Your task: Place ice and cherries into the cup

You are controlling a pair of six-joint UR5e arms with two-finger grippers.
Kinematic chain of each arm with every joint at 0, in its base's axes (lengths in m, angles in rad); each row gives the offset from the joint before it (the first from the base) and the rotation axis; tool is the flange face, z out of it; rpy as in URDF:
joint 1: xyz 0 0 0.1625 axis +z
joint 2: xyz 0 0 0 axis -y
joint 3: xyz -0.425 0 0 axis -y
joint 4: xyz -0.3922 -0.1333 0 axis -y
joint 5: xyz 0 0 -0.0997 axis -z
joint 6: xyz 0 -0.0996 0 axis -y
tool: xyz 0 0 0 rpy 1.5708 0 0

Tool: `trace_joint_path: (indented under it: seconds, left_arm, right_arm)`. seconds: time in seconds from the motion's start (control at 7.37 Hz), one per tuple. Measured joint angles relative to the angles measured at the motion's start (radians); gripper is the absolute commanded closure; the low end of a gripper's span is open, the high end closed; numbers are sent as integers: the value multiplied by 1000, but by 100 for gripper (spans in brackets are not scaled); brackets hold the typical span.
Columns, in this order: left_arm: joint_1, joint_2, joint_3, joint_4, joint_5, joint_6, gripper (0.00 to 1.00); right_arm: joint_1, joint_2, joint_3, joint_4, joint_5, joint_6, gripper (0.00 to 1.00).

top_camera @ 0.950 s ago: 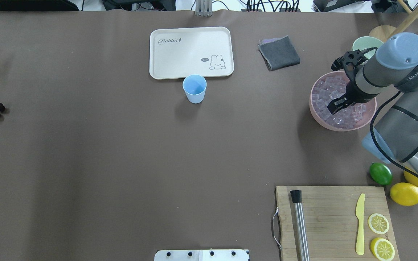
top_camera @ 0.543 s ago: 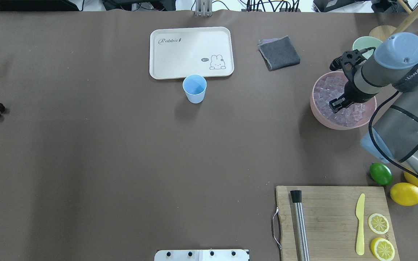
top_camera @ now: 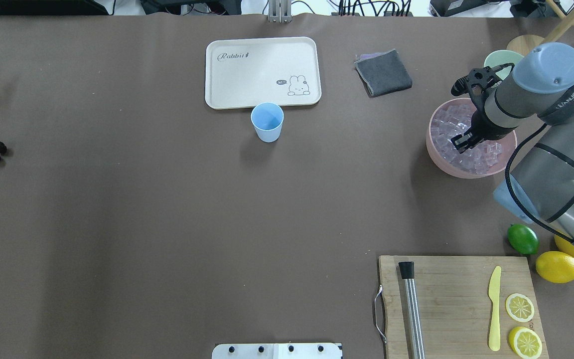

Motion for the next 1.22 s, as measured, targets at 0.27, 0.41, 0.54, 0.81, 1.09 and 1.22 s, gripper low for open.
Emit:
trace_joint_path:
  seconds: [0.27, 0.41, 0.54, 0.81, 1.09, 1.22]
  left_arm:
    - [0, 0, 1, 0, 0, 0, 2]
    - [0, 0, 2, 0, 0, 0, 2]
    - [1, 0, 2, 0, 0, 0, 2]
    - [1, -2, 2, 0, 0, -1, 2]
    - [2, -11, 2, 2, 1, -6, 2]
    - [3, -14, 3, 2, 1, -9, 2]
  right_arm:
    - [44, 2, 39, -18, 39, -1, 75]
    - [67, 14, 57, -33, 70, 1, 75]
    - [73, 63, 68, -69, 86, 28, 75]
    - [-6, 264, 43, -161, 68, 236, 76]
    - [-130, 523, -120, -184, -34, 482, 76]
    - [-182, 640, -232, -168, -90, 577, 76]
